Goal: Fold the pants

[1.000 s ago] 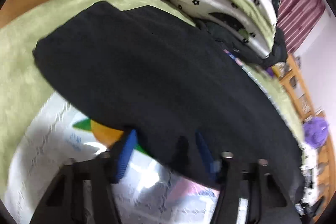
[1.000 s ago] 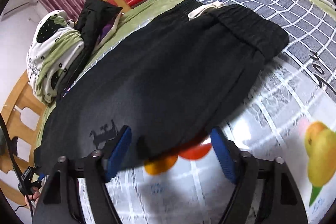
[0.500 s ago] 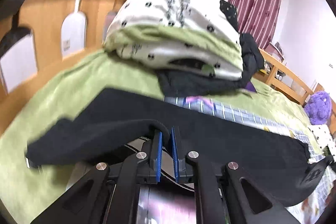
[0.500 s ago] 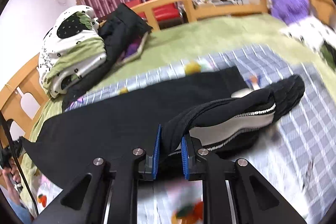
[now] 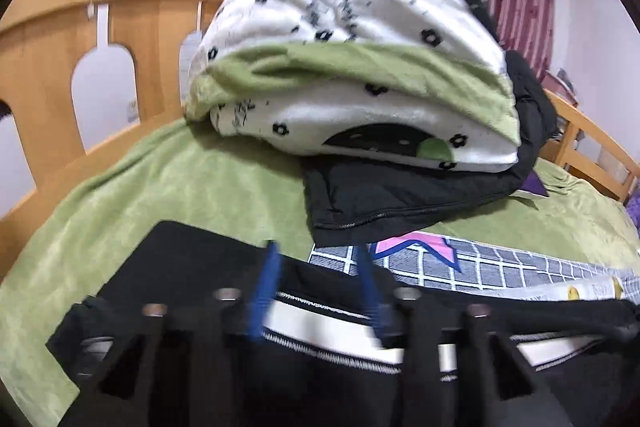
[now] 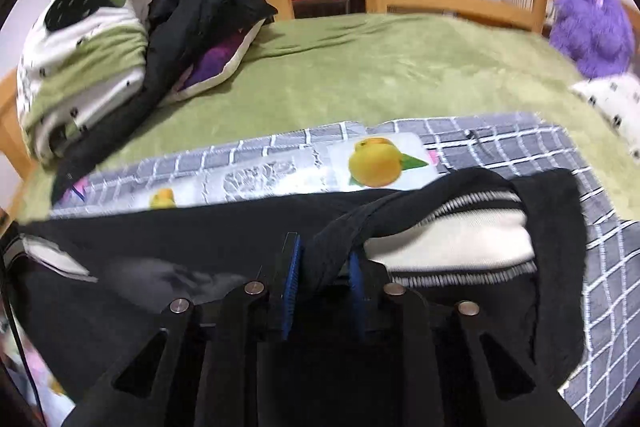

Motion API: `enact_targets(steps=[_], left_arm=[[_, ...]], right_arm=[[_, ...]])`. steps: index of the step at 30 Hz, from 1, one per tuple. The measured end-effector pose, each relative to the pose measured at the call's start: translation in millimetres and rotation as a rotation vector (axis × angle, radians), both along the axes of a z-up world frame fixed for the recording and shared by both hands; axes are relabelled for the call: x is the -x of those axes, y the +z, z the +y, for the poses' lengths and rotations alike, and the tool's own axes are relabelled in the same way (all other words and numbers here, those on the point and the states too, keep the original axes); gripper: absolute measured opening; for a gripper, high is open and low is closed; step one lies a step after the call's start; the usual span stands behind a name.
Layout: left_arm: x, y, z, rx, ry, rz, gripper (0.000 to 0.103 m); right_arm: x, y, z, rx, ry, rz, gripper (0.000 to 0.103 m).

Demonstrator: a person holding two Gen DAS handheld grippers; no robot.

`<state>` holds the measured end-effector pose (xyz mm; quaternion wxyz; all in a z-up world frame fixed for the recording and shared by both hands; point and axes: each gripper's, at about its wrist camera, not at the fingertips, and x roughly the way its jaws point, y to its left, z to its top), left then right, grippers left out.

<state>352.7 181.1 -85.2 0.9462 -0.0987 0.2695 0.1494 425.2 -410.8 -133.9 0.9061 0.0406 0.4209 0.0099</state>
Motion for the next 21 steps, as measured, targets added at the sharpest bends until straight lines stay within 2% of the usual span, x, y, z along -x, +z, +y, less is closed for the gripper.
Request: enact_targets(steps=[1, 3, 6, 7, 9, 12, 14, 15, 17, 18, 21], left_arm=[[4, 3, -1, -0.001, -0.003, -0.003, 0.068], [24, 8, -6, -0.005, -0.017, 0.01, 0.068], [60, 6, -9, 0.009, -0.049, 0.056, 0.069], [70, 3, -8, 0.028, -0.051, 0.077, 0.069], [98, -13, -4, 0.099, -0.061, 0.132, 0.069], [134, -46, 7, 0.222, -0.05, 0.187, 0.069], [147, -65, 12, 0.294, -0.041, 0.213, 0.069], [153, -78, 17, 0.355, -0.04, 0.227, 0.069], [154, -91, 21, 0.413, -0.043, 0.234, 0.069], [153, -95, 24, 0.426, -0.042, 0.223, 0.069], [139, -97, 28, 0.393, -0.016, 0.198, 0.069]], right_arm=[[8, 0, 0, 0.003, 0.005, -0.007, 0.037], [36, 6, -3, -0.014, 0.0, -0.028, 0.056], [76, 13, -2, -0.037, 0.006, -0.027, 0.061], [96, 13, -4, -0.035, 0.008, -0.019, 0.062], [123, 8, -7, -0.049, -0.013, -0.017, 0.07], [161, -14, -18, -0.104, -0.057, 0.026, 0.07], [174, -29, -25, -0.139, -0.083, 0.063, 0.07], [180, -36, -29, -0.167, -0.102, 0.074, 0.07], [187, -47, -37, -0.235, -0.124, 0.091, 0.07], [188, -51, -39, -0.261, -0.127, 0.094, 0.07], [181, -56, -43, -0.293, -0.139, 0.073, 0.07]])
